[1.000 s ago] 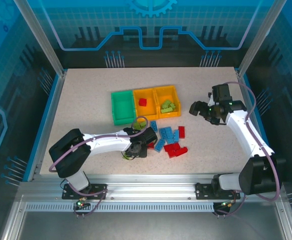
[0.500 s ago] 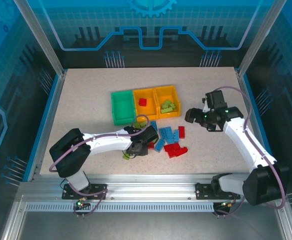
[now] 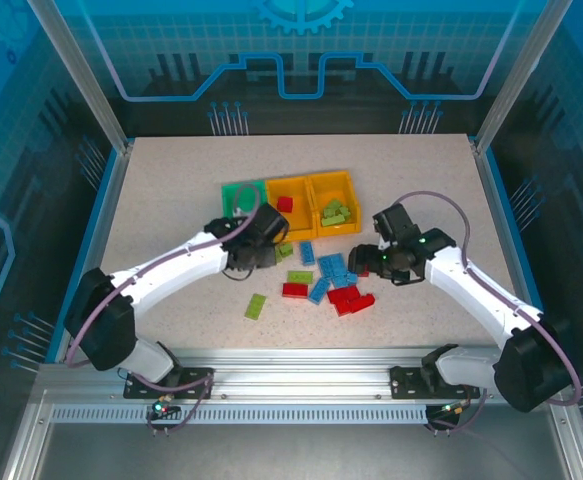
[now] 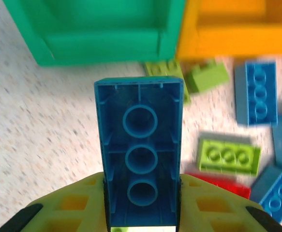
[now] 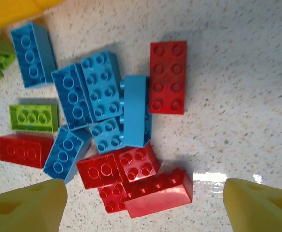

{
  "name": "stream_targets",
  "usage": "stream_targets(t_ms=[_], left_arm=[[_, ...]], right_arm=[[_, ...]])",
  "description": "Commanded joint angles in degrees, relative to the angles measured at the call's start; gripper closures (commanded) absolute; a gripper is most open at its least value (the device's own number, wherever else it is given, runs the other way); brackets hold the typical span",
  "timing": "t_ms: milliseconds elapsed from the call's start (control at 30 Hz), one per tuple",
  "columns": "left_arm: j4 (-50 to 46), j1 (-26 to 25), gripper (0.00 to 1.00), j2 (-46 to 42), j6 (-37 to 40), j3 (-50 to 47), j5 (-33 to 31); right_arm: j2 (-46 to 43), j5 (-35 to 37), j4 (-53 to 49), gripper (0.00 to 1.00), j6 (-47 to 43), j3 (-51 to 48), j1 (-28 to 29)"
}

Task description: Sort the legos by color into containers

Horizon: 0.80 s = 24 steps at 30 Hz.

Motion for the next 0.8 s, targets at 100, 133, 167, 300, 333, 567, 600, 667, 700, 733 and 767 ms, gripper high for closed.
stream_targets(t_ms=[100,133,167,300,333,567,600,667,700,733,767], left_arm=[[1.8,10.4,0.73,5.3,9.1,6.5,5.6],[1.8,11.5,0.73,6.5,9.7,7.6,6.3],[1.5,12.4,0.73,8.1,10.4,8.9,6.6],[2.2,15.3,0.73,12.8,11.4,12.0,7.8],[2.5,15.9,0.73,13.8,11.4,12.5,8.4],[4.5,18.1,0.73,18.9,10.5,15.3,9.7],[4.6,18.1,0.73,19.5,10.4,15.7,10.1],[4.8,18.1,0.72,20.3,10.2,16.3,10.7],[4.8,18.1,0.72,20.6,10.1,16.6,10.8],[4.9,18.1,0.72,20.7,10.0,16.5,10.8],[5.1,18.1,0.71,20.7,10.0,16.3,10.7]], right_arm=[[-0.2,2.8,2.1,0.16,5.1,-1.5,7.8],[0.2,3.2,2.2,0.16,5.9,-1.5,8.9],[0.9,3.7,1.9,0.16,7.0,-1.5,9.9],[3.9,5.0,1.0,0.16,9.9,-0.8,12.2],[4.5,4.9,1.0,0.16,10.6,-0.4,12.6],[9.8,1.6,3.6,0.18,17.2,2.5,17.5],[10.6,1.7,3.5,0.18,17.9,2.7,18.1],[11.9,2.3,3.2,0.18,18.9,2.4,18.8],[12.3,2.6,3.0,0.18,19.0,2.3,18.9],[12.6,3.0,2.4,0.18,18.7,2.3,19.0],[12.6,4.0,1.6,0.19,18.2,2.5,19.2]])
